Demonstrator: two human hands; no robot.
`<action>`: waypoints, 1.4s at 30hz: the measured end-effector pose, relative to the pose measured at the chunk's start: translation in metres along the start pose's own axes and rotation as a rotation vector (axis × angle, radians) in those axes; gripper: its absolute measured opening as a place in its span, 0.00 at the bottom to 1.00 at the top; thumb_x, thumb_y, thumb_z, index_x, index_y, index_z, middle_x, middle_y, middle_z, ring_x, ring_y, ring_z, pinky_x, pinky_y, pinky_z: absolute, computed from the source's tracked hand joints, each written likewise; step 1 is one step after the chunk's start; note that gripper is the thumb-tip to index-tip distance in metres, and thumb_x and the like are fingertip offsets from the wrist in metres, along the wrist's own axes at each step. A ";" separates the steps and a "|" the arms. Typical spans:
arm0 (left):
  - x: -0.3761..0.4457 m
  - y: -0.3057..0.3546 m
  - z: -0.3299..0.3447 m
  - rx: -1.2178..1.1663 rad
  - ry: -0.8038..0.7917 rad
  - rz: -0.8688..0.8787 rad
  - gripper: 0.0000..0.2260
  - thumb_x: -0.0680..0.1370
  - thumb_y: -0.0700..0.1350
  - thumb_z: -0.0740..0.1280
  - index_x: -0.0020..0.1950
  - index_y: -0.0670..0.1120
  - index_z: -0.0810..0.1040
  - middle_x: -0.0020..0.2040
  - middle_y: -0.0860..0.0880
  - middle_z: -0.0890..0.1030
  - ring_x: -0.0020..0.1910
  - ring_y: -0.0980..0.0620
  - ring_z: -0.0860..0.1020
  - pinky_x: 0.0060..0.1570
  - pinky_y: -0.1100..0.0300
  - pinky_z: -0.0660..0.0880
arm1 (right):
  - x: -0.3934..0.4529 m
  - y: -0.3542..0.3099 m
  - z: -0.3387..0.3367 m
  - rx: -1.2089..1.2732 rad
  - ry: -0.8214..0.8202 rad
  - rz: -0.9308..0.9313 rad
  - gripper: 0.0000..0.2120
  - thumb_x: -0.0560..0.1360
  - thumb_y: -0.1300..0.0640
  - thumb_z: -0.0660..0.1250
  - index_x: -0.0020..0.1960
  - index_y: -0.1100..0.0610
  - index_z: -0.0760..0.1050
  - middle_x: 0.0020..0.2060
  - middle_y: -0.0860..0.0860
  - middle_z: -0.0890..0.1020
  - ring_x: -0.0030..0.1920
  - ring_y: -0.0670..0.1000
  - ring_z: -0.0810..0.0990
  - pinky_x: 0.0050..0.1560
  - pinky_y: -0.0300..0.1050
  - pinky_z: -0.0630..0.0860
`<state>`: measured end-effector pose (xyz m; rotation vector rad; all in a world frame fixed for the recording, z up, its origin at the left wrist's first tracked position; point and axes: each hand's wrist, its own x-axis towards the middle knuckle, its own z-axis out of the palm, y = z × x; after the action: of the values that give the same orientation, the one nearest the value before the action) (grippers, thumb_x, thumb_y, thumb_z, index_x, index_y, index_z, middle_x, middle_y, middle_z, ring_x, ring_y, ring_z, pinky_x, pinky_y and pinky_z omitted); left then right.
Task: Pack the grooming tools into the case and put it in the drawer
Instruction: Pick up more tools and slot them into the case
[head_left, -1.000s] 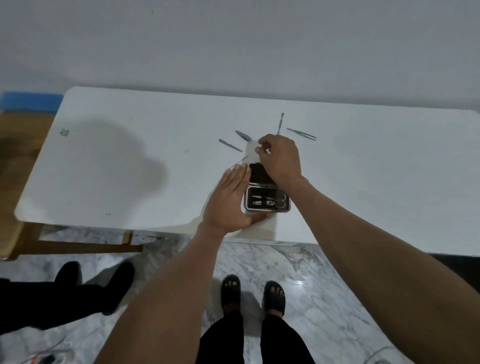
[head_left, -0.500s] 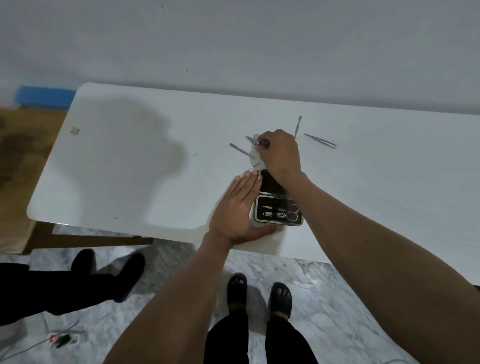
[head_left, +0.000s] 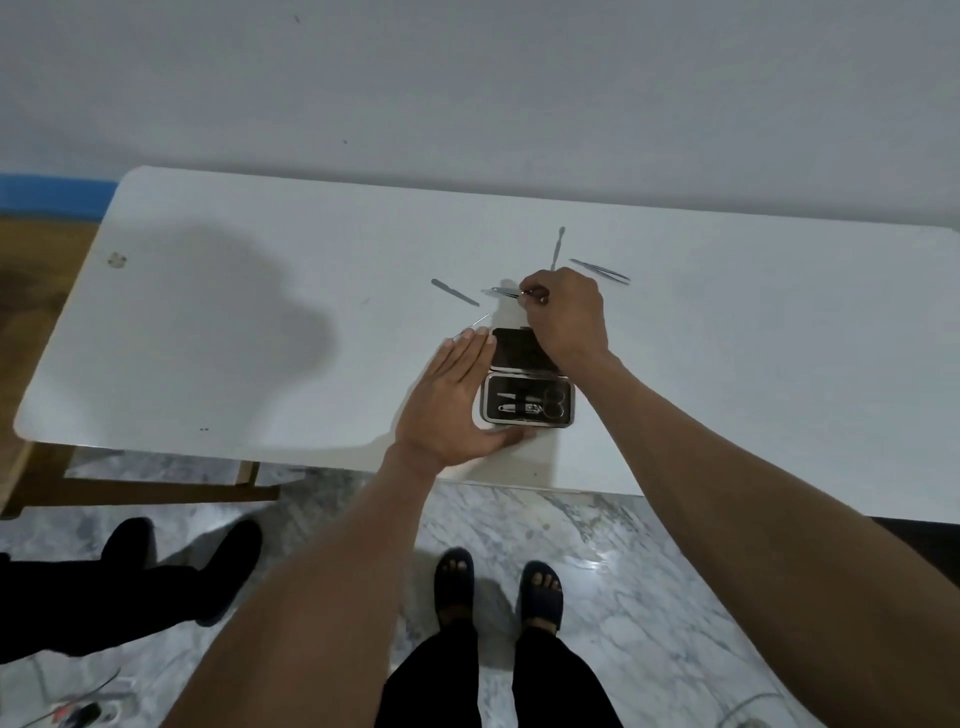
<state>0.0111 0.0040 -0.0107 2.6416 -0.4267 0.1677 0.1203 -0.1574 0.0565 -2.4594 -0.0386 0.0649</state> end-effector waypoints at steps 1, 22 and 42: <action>0.000 0.000 0.000 0.001 -0.003 0.002 0.52 0.71 0.75 0.66 0.80 0.36 0.64 0.81 0.41 0.66 0.82 0.44 0.62 0.81 0.45 0.58 | -0.006 0.003 -0.004 -0.004 0.004 0.009 0.09 0.76 0.59 0.69 0.54 0.57 0.84 0.49 0.54 0.86 0.50 0.54 0.83 0.55 0.47 0.78; -0.003 0.003 -0.004 0.030 -0.068 -0.029 0.54 0.71 0.78 0.61 0.82 0.39 0.60 0.83 0.43 0.62 0.83 0.48 0.57 0.83 0.51 0.50 | -0.103 0.039 -0.020 -0.103 -0.012 0.077 0.10 0.75 0.60 0.70 0.55 0.56 0.84 0.49 0.55 0.86 0.48 0.54 0.83 0.48 0.38 0.72; -0.003 -0.001 0.001 0.006 -0.011 -0.004 0.51 0.72 0.75 0.62 0.80 0.37 0.64 0.81 0.40 0.66 0.81 0.44 0.63 0.82 0.46 0.57 | -0.100 0.018 0.001 -0.119 -0.074 0.049 0.08 0.72 0.60 0.70 0.49 0.53 0.83 0.43 0.51 0.86 0.45 0.55 0.82 0.44 0.51 0.80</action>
<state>0.0088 0.0051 -0.0123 2.6501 -0.4259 0.1532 0.0209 -0.1751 0.0481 -2.5760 -0.0152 0.1801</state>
